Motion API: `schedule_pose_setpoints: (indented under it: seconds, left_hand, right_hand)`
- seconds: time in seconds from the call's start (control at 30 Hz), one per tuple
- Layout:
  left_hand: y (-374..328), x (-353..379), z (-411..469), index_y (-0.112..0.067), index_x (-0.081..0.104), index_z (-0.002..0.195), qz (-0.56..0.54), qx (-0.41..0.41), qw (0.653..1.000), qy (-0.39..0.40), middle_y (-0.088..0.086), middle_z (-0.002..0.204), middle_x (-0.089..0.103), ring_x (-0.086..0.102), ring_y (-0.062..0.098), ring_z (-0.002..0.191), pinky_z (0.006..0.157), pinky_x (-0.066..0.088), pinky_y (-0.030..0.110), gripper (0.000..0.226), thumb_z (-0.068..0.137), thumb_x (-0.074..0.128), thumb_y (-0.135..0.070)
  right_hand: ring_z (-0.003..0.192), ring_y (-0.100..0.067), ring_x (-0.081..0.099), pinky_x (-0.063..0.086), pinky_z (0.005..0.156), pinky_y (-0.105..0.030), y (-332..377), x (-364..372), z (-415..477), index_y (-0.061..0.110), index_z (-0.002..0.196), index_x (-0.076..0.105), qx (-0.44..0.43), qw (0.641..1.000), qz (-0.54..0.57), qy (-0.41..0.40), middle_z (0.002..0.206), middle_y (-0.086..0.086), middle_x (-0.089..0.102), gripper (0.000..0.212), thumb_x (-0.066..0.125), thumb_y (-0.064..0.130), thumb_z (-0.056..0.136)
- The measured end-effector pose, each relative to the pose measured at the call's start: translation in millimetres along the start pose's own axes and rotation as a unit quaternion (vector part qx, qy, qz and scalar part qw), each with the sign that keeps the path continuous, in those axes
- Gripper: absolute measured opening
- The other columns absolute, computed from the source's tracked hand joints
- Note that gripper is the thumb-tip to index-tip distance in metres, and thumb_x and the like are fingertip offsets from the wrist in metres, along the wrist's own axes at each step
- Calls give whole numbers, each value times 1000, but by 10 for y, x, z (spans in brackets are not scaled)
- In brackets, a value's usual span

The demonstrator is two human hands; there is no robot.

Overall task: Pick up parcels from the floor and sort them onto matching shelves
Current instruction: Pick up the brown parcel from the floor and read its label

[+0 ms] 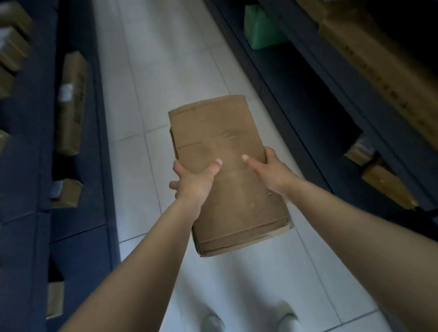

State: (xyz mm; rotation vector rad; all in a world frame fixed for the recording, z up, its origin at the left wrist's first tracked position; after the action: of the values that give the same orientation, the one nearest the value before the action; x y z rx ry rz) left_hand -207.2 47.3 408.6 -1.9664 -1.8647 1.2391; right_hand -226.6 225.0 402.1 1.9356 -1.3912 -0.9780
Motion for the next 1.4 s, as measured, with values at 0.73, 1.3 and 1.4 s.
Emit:
schedule_pose_setpoints:
  seconds: [0.73,1.3,1.4]
  left_hand:
    - [-2451,-2329,-2798,-25,-7,152,-92,233,967,-51,12,156,23,39,35,132,106,37,47,107,81,67,-54]
    - [-2367,-2656,-3210,-20,40,144,-25,177,984,-1,11,140,48,53,35,119,104,42,50,77,84,52,-67]
    - [-2301,-2618,-3260,-18,49,137,-31,158,986,44,12,126,61,60,35,110,102,44,53,77,80,53,-71]
  right_hand:
    - [132,-34,47,37,110,-53,3236,-986,-2688,30,142,48,-124,987,105,15,146,-6,50,72,54,65,79]
    - [64,-18,74,57,59,-29,3611,-875,-3149,15,84,71,-181,972,85,127,74,-4,75,42,58,54,91]
    - [51,-13,62,54,52,-25,3597,-836,-3122,16,69,63,-162,954,173,181,58,2,62,38,53,38,99]
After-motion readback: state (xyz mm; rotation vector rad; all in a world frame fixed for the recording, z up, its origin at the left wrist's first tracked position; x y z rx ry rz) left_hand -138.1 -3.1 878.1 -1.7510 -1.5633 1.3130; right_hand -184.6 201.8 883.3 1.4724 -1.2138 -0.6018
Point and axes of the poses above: each hand's wrist, its own z-axis towards the middle knuckle, its own x-axis out of the palm, y = z × x, the point moved 5 cm from there along z, towards the middle knuckle
